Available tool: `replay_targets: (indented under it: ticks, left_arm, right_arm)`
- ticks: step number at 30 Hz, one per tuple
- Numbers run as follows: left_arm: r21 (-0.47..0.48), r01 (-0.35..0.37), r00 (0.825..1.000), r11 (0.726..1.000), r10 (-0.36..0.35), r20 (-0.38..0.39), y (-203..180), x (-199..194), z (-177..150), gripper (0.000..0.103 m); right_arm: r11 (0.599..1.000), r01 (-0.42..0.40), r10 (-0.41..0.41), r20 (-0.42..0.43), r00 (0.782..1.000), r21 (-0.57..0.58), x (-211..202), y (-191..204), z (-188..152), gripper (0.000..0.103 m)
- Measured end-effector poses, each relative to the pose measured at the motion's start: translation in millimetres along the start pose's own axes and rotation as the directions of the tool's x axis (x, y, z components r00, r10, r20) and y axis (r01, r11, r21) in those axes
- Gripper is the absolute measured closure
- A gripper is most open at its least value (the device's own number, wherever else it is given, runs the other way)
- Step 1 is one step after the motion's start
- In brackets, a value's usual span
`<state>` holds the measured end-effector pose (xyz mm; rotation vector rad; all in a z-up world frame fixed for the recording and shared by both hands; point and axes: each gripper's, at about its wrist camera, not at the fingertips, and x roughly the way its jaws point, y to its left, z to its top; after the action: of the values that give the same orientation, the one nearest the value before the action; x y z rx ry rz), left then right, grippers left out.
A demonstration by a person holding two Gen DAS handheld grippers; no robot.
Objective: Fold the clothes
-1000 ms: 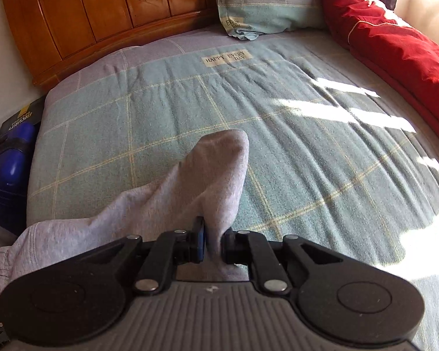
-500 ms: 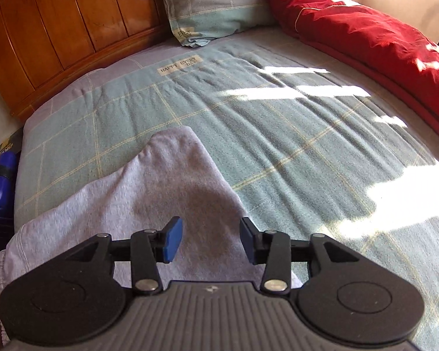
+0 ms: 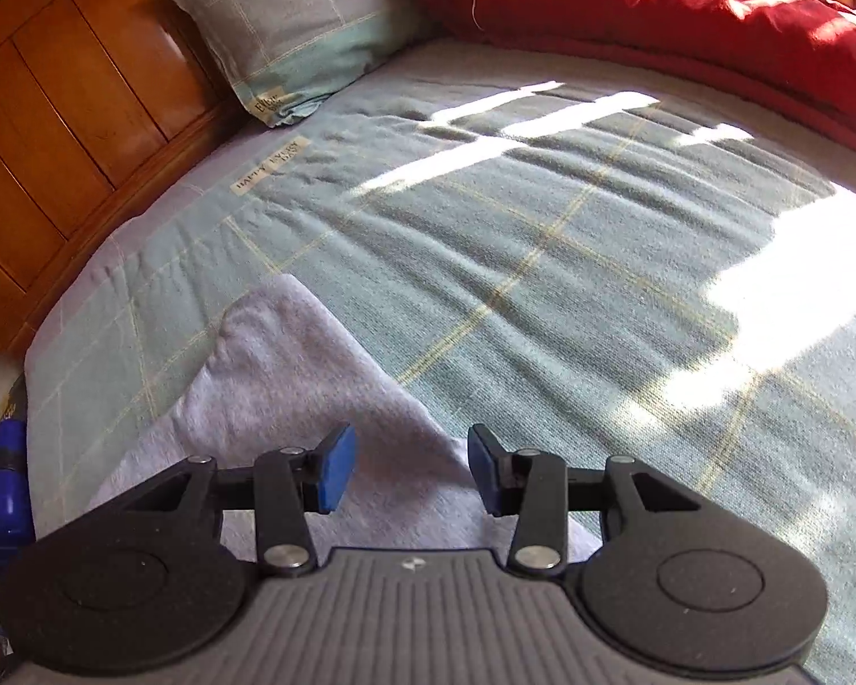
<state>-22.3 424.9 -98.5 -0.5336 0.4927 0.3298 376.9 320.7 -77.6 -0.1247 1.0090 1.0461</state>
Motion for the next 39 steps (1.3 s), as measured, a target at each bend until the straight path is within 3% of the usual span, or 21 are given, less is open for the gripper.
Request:
replay_targets:
  ticks: [4, 6, 9, 13, 18, 21, 25, 28, 32, 36, 39]
  left_arm:
    - [0.015, 0.025, 1.000, 1.000, -0.025, 0.003, -11, -3, 2, 0.039]
    - [0.027, 0.053, 0.999, 0.998, -0.053, -0.013, -16, 2, 2, 0.031]
    - [0.027, 0.067, 0.996, 0.997, -0.065, -0.060, -20, 13, -3, 0.030]
    - [0.062, 0.060, 0.997, 0.996, -0.057, -0.053, -24, 10, -9, 0.030]
    - [0.091, 0.061, 0.997, 0.994, -0.056, -0.053, -29, 7, -13, 0.029]
    - [0.122, 0.046, 0.997, 0.991, -0.038, -0.063, -34, 9, -18, 0.028]
    - [0.158, 0.063, 0.993, 0.986, -0.046, -0.108, -39, 11, -23, 0.026]
    - [0.215, 0.058, 0.991, 0.975, -0.031, -0.128, -43, 12, -29, 0.026]
    - [0.247, 0.074, 0.994, 0.966, -0.051, -0.097, -49, 1, -26, 0.026]
    - [0.310, 0.156, 0.988, 0.938, -0.147, -0.053, -66, -8, -23, 0.026]
    - [0.318, 0.235, 0.971, 0.918, -0.203, -0.129, -79, 5, -30, 0.026]
  right_arm:
    - [0.999, -0.043, 0.043, -0.017, 0.999, -0.021, 15, 16, 6, 0.055]
    - [0.999, -0.006, 0.004, -0.040, 0.999, -0.044, 35, 19, 4, 0.055]
    - [0.998, 0.042, -0.045, -0.062, 0.997, -0.047, 58, 18, 3, 0.055]
    - [1.000, 0.011, -0.011, -0.043, 0.999, -0.017, 53, 22, 12, 0.055]
    - [0.991, -0.041, 0.034, -0.051, 0.998, -0.131, 45, 51, 27, 0.055]
    - [0.975, -0.012, -0.011, -0.103, 0.995, -0.220, 72, 70, 27, 0.055]
    - [0.971, 0.014, -0.050, -0.144, 0.988, -0.237, 98, 74, 19, 0.049]
    - [0.973, -0.004, -0.028, -0.137, 0.990, -0.232, 92, 73, 19, 0.049]
    - [0.971, -0.054, 0.027, -0.117, 0.993, -0.231, 53, 62, 13, 0.049]
    - [0.971, -0.053, 0.039, -0.067, 0.997, -0.234, 14, 39, -3, 0.047]
    - [0.979, 0.000, -0.011, -0.052, 0.999, -0.205, 5, 12, -17, 0.047]
